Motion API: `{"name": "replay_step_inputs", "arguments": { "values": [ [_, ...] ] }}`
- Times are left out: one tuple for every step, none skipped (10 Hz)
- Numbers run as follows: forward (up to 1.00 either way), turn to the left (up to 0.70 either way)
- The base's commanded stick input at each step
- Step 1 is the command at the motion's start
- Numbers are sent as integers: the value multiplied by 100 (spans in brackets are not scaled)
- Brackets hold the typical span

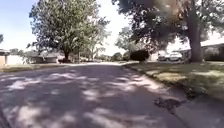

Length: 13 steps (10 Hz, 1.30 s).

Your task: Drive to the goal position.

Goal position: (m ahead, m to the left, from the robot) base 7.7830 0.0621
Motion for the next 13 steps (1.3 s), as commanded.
{"name": "replay_step_inputs", "arguments": {
  "values": [
    [70,3],
    [70,3],
    [70,3],
    [70,3],
    [70,3],
    [70,3],
    [70,3],
    [70,3],
    [70,3],
    [70,3],
    [70,3],
    [70,3],
    [70,3]
  ]
}}
